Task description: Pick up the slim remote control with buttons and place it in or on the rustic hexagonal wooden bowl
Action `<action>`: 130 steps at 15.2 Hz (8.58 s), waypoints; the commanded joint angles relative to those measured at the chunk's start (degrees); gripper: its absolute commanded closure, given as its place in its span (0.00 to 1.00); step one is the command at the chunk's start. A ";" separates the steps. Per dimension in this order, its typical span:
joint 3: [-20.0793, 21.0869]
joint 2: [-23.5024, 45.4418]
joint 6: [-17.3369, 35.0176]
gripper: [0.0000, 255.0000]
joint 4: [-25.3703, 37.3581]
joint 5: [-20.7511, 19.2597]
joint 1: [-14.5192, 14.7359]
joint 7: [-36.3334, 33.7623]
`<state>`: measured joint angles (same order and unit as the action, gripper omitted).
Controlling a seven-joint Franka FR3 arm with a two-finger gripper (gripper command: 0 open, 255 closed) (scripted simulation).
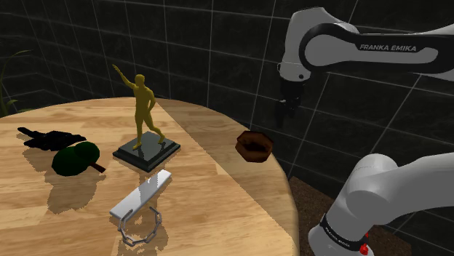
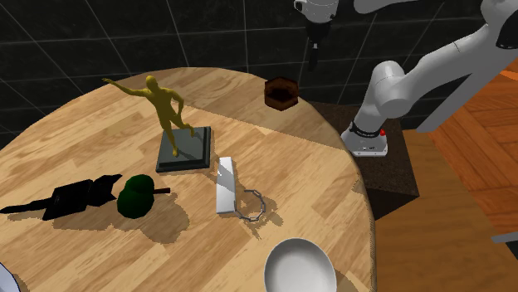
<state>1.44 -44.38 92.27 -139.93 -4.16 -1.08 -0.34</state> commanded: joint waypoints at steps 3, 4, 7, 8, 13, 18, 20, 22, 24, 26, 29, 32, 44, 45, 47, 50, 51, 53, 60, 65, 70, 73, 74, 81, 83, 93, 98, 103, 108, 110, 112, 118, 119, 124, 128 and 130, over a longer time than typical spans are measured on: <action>2.87 -0.56 0.85 0.00 -1.56 2.48 0.19 -5.51; 4.35 -0.66 1.35 0.00 -2.19 3.75 0.29 -8.26; 8.93 -0.17 3.20 0.00 -3.47 7.62 0.54 -16.48; 10.48 0.26 3.92 0.00 -3.70 8.88 0.61 -19.22; 18.40 4.33 8.33 0.00 -3.24 14.57 0.45 -32.83; 26.38 11.38 13.66 0.00 -0.24 18.17 -0.90 -46.50; 29.60 14.93 15.90 0.00 1.64 18.73 -1.91 -52.08; 32.85 18.86 18.15 0.00 3.86 18.64 -3.18 -57.82; 36.12 23.20 20.34 0.00 6.41 17.77 -4.68 -63.79; 39.34 28.01 22.42 0.00 9.29 15.96 -6.30 -70.13; 43.79 36.26 25.09 0.00 14.20 11.11 -8.50 -80.57; 46.61 45.77 26.72 0.00 19.91 3.68 -9.07 -92.05; 37.71 75.86 23.63 0.00 47.61 -16.69 5.87 -122.01; 37.54 76.17 24.22 0.00 47.27 -16.91 5.95 -122.15; 37.21 76.81 25.39 0.00 46.64 -17.40 6.11 -122.45; 36.69 77.84 27.10 0.00 45.80 -18.16 6.38 -122.92; 36.58 78.05 27.43 0.00 45.66 -18.31 6.44 -123.01; 36.58 78.05 27.43 0.00 45.66 -18.31 6.44 -123.01; 36.58 78.05 27.42 1.00 45.65 -18.31 6.44 -123.00; 36.58 78.04 27.43 1.00 45.65 -18.31 6.44 -123.01; 36.77 77.69 26.87 1.00 45.90 -18.05 6.34 -122.85; 37.29 76.65 25.16 1.00 46.74 -17.29 6.08 -122.41; 37.45 76.32 24.58 1.00 47.05 -17.04 6.00 -122.26; 38.46 74.28 20.35 1.00 49.62 -15.47 5.63 -121.30; 38.70 73.79 19.08 1.00 50.49 -15.08 5.59 -121.05; 39.59 72.02 12.39 1.00 55.90 -13.58 5.83 -120.00; 39.86 71.63 8.76 1.00 59.31 -13.17 6.29 -119.60; 40.42 69.06 7.52 1.00 58.42 -11.66 4.52 -118.34; 41.71 56.79 12.72 1.00 43.63 -4.01 -5.39 -111.10; 41.45 51.94 14.14 1.00 38.70 -0.63 -8.49 -107.38; 40.60 47.21 15.18 1.00 34.22 2.73 -10.93 -103.37; 35.35 34.78 16.40 1.00 22.99 10.71 -14.80 -91.29; 34.24 33.03 16.41 1.00 21.39 11.60 -15.12 -89.41; 28.43 25.61 16.09 1.00 14.37 14.30 -16.38 -80.69; 23.73 21.02 15.61 1.00 9.86 14.72 -17.47 -74.33; 21.38 19.14 15.37 1.00 7.96 14.47 -18.13 -71.30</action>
<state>23.90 -24.72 107.56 -131.26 10.56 -18.79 -73.15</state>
